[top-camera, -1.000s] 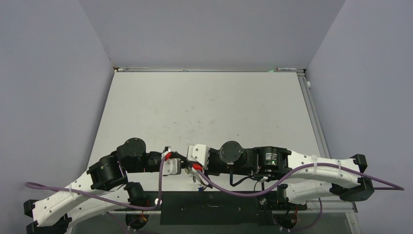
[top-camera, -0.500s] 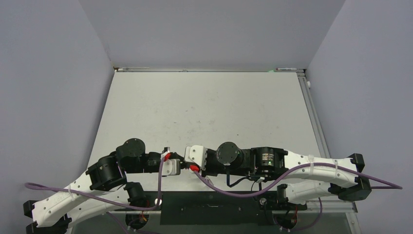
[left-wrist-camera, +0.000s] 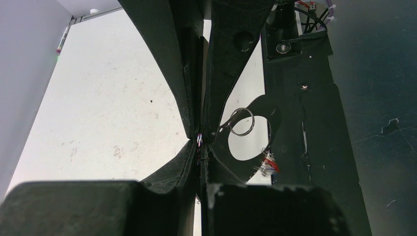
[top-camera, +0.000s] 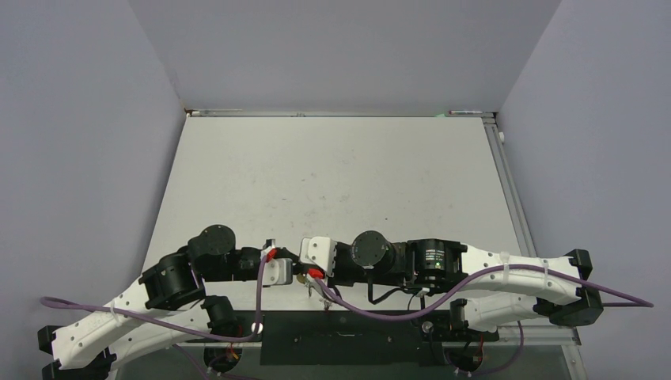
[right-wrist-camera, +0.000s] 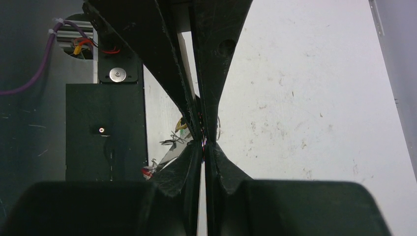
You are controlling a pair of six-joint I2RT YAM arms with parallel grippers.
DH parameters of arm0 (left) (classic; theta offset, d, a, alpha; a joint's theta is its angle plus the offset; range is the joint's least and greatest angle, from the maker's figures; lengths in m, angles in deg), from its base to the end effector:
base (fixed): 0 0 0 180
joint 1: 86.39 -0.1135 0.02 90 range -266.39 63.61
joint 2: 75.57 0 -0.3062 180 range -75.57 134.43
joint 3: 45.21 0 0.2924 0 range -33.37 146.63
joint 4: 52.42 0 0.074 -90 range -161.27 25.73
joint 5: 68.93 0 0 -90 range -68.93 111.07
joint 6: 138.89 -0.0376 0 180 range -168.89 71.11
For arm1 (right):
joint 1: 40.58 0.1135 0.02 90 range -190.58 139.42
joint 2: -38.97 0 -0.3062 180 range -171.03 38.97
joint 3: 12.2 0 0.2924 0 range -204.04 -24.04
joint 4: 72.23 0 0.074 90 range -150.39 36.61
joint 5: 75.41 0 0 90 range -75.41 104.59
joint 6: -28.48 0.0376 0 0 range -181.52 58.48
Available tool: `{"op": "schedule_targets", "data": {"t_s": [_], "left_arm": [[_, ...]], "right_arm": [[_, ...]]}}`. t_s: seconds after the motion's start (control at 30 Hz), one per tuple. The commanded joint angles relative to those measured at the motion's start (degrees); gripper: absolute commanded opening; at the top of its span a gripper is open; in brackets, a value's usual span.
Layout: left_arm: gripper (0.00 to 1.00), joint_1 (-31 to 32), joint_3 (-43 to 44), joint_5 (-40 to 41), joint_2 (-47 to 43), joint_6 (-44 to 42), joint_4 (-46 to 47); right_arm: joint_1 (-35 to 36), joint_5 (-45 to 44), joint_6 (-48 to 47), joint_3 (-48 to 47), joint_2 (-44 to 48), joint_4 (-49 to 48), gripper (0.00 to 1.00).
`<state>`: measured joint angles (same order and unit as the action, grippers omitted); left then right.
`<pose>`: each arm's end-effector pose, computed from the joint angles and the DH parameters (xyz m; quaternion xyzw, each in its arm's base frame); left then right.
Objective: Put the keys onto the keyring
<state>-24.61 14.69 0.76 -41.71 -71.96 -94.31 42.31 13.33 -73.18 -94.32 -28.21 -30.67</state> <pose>0.0517 -0.1239 0.3826 0.6083 0.5080 -0.3294 0.5133 0.0359 0.2812 0.4211 -0.6211 0.5815 0.2983 0.4325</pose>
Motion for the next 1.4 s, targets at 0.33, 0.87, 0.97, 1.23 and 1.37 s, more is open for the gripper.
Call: {"op": "schedule_targets", "data": {"t_s": [0.33,0.87,0.97,1.23,1.37], "left_arm": [[0.53,0.1,1.6,-1.7,-4.4,0.5,5.3],[0.37,0.0,-4.1,-4.2,-6.4,2.1,10.2],[0.30,0.0,-3.9,-4.3,-6.0,3.6,12.1],[0.26,0.0,-4.2,-5.1,-5.1,4.4,13.2],[0.25,0.0,-4.3,-5.3,-4.2,4.3,13.1]], "right_arm": [[-0.5,2.7,-1.7,3.2,4.2,-5.3,0.05],[-0.4,5.2,-1.0,5.5,9.6,-10.0,0.05],[-0.4,5.4,-0.8,5.8,9.8,-10.1,0.05],[-0.4,4.7,-0.2,6.0,9.9,-10.8,0.05],[-0.4,4.5,0.1,5.8,10.1,-10.9,0.05]]}}
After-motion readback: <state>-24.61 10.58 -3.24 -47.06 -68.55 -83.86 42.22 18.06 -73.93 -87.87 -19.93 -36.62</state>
